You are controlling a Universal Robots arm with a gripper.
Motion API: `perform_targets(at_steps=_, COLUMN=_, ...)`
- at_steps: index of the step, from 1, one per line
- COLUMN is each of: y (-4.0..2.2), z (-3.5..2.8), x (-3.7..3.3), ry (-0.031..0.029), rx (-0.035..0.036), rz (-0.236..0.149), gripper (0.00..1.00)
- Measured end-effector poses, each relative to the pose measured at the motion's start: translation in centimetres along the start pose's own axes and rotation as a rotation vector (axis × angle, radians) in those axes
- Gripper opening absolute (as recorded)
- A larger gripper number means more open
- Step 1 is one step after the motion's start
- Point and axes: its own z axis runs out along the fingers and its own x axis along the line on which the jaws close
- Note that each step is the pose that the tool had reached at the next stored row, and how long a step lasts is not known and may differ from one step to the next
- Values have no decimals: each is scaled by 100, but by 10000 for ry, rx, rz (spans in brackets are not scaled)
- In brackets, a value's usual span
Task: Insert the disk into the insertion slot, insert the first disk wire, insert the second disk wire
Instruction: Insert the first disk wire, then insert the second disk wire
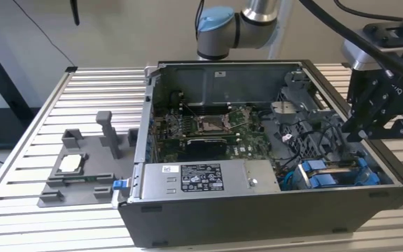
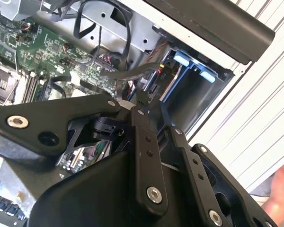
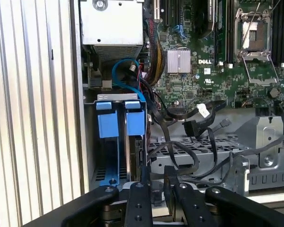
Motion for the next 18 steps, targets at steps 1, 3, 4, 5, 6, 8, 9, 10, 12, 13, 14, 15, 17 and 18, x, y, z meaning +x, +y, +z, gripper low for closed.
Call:
perform_targets(at_steps=1, y=13, z=-11, x=-7, ry=0, rx=18, rz=-3, gripper=27)
perform_targets(at_steps=3, y=39, z=-28, x=-18, ry=-2, rx=41, rz=-5, gripper=27)
perform_targets(at_steps=4, y=54, z=-32, x=-23, ry=-3, rx=50, rz=-7, gripper=27)
perform_targets(at_steps=5, y=75, z=-35, x=-29, ry=-3, rx=67, rz=-9, gripper=27)
perform_targets(at_steps=6, y=96, z=-35, x=-37, ry=-6, rx=89, rz=-14, gripper=27)
perform_targets(at_steps=8, y=135, z=-34, x=-60, ry=-8, rx=142, rz=-22, gripper=27)
perform_targets(at_steps=9, y=154, z=-33, x=-76, ry=-9, rx=168, rz=-26, gripper=27)
perform_targets(at_steps=10, y=176, z=-31, x=-94, ry=-11, rx=193, rz=-29, gripper=27)
perform_targets(at_steps=12, y=217, z=-26, x=-135, ry=-11, rx=222, rz=-33, gripper=27)
perform_targets(at_steps=13, y=238, z=-23, x=-159, ry=-12, rx=231, rz=-34, gripper=27)
perform_targets(at_steps=14, y=258, z=-20, x=-182, ry=-12, rx=240, rz=-36, gripper=27)
perform_targets(at_steps=15, y=278, z=-17, x=-206, ry=-13, rx=248, rz=-38, gripper=27)
perform_targets(at_steps=17, y=324, z=-13, x=-239, ry=-6, rx=258, rz=-39, gripper=27)
perform_targets(at_steps=18, y=343, z=-12, x=-248, ry=47, rx=260, rz=-42, gripper=27)
